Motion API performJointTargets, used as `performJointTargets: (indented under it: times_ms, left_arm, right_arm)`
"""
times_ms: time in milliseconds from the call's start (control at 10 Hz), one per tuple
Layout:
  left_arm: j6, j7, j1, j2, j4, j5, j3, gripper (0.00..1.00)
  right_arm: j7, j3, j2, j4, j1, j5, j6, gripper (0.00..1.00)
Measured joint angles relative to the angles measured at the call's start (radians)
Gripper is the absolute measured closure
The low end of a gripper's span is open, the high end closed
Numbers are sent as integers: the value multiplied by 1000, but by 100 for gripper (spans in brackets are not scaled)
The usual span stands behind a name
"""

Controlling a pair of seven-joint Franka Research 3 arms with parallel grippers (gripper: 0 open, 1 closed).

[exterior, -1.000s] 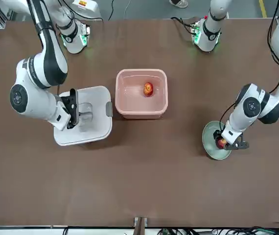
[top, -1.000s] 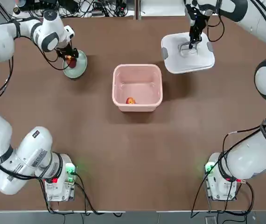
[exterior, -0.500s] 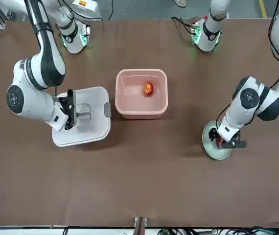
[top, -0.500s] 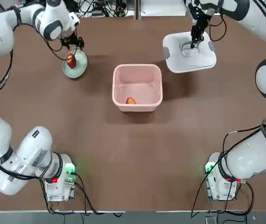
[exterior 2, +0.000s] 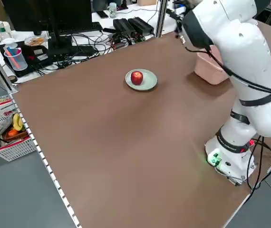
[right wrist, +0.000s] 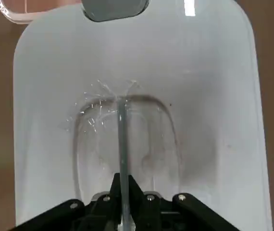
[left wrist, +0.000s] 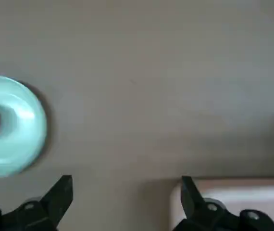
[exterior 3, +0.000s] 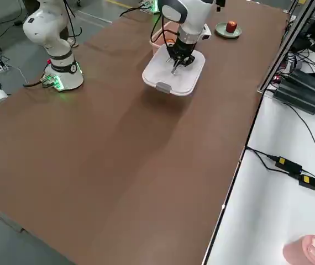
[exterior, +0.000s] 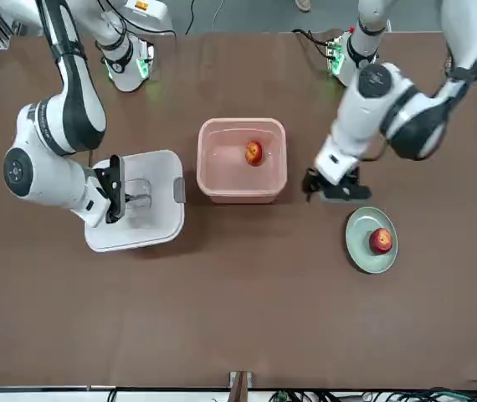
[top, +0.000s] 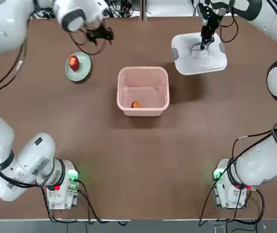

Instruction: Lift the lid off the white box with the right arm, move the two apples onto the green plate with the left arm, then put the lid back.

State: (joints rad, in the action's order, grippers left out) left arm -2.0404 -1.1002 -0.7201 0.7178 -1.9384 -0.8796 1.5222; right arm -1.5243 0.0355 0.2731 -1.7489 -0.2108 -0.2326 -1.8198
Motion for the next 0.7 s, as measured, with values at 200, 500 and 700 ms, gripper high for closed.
performJointTargets:
  times_ms: [200, 500, 700]
  left_arm:
    - [1, -190, 261, 0, 29, 1, -60, 3]
    - [0, -353, 546, 1, 61, 1, -205, 2]
    - [-40, -364, 595, 9, 29, -6, -255, 3]
  right_arm:
    - [-1, 0, 0, 0, 7, 0, 0, 94]
    - [-1, 0, 1, -1, 9, -1, 0, 94]
    - [-2, 0, 1, -1, 10, -1, 0, 94]
